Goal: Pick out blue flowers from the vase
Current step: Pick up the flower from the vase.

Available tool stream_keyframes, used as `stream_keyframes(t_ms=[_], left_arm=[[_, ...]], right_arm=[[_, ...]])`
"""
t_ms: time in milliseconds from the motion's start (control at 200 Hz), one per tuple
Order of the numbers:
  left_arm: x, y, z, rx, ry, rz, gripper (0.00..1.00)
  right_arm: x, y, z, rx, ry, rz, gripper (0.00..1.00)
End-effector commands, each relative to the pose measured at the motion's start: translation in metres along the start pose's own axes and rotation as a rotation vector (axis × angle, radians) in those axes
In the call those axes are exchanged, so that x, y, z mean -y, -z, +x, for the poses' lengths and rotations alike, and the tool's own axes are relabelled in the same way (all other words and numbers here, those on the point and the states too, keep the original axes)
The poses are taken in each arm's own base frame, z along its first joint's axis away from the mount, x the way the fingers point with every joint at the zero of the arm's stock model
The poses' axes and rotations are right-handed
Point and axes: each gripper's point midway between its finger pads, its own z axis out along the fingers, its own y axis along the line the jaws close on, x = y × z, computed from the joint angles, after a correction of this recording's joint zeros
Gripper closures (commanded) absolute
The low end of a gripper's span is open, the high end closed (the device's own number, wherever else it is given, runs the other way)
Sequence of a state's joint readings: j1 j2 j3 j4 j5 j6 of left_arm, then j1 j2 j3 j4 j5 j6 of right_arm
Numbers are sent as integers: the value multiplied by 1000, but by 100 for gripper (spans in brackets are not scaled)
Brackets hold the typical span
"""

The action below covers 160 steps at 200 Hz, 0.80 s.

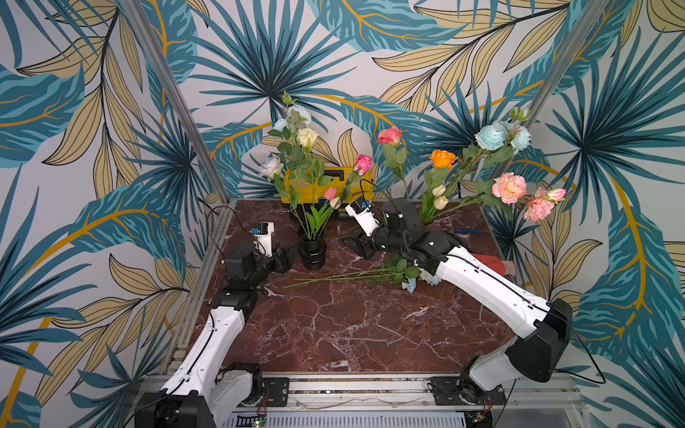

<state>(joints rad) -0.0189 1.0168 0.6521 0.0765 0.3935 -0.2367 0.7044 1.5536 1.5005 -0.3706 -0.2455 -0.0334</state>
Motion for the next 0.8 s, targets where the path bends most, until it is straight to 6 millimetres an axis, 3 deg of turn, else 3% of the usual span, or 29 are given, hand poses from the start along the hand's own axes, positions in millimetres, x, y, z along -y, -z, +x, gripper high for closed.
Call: stream_keyframes(t_ms=[0, 411, 796], left_arm=[[-1, -6, -28, 66, 24, 32, 35], [-27, -75, -68, 46, -1, 46, 35], [-40, -119, -67, -4, 22, 94, 42]], right_arm=[[-8, 0, -13, 53, -9, -40, 60], [-9, -5, 3, 46, -70, -56, 63], [-7, -7, 5, 41, -67, -41, 64]])
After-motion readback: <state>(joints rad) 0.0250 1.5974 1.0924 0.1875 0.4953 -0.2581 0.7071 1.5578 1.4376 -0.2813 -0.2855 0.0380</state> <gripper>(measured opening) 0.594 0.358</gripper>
